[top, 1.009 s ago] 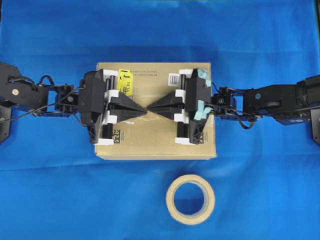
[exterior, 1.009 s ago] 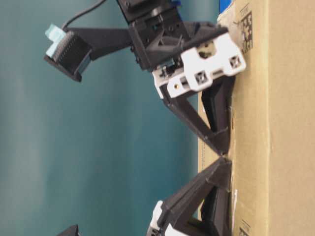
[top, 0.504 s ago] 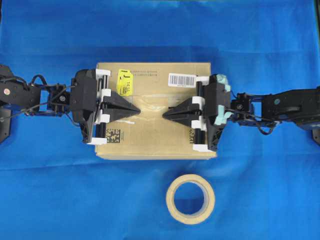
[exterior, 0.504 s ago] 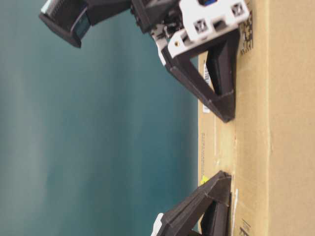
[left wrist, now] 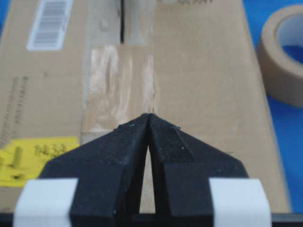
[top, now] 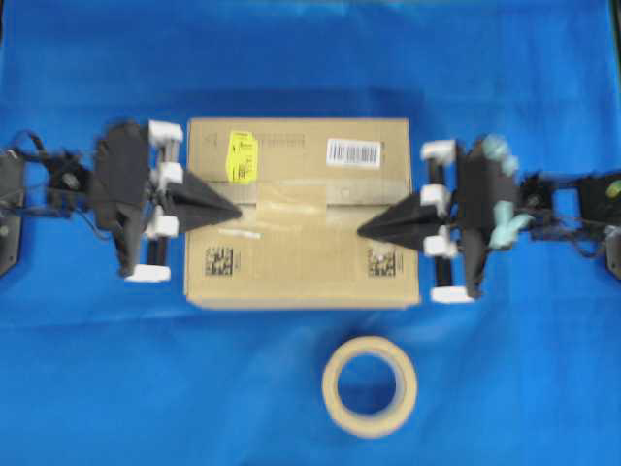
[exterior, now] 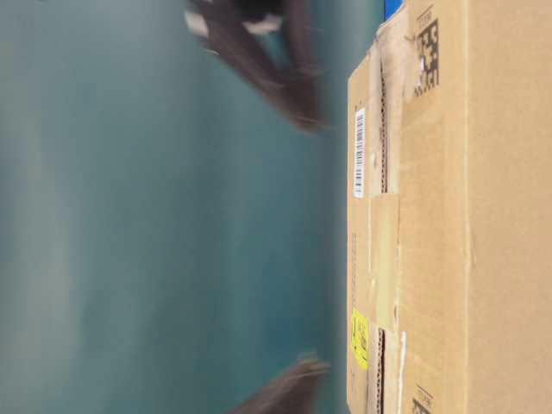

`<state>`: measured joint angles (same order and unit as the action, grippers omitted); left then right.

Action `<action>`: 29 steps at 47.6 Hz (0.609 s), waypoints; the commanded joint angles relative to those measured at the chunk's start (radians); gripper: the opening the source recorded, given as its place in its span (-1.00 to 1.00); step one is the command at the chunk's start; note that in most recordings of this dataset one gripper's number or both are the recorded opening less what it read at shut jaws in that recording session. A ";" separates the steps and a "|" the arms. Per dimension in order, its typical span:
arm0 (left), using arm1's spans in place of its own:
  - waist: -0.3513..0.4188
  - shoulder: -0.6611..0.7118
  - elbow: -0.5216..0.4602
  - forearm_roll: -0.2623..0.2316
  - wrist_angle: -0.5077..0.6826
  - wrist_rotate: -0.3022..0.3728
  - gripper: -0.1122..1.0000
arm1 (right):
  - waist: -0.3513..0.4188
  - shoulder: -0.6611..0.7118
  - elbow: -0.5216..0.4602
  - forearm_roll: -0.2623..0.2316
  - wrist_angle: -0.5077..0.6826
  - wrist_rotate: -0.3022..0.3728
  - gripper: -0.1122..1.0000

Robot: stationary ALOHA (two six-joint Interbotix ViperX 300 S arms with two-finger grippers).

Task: Apply tape along the seams of the closed cardboard box to seal it securely.

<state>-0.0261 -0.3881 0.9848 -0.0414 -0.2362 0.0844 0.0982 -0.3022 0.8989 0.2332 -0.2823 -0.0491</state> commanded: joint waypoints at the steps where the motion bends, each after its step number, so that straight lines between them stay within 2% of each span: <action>1: 0.009 -0.126 -0.032 0.000 0.084 0.000 -0.77 | -0.003 -0.112 -0.009 -0.003 0.057 -0.015 -0.81; 9: 0.011 -0.305 -0.025 0.000 0.222 0.000 -0.77 | -0.015 -0.276 0.014 -0.005 0.153 -0.043 -0.81; 19: 0.011 -0.509 0.041 0.000 0.354 -0.005 -0.77 | -0.037 -0.480 0.077 -0.011 0.276 -0.057 -0.81; 29: 0.011 -0.627 0.129 0.003 0.396 -0.014 -0.77 | -0.057 -0.620 0.161 -0.037 0.397 -0.057 -0.81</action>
<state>-0.0169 -0.9894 1.1014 -0.0414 0.1580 0.0706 0.0491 -0.8928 1.0508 0.2025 0.0936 -0.1043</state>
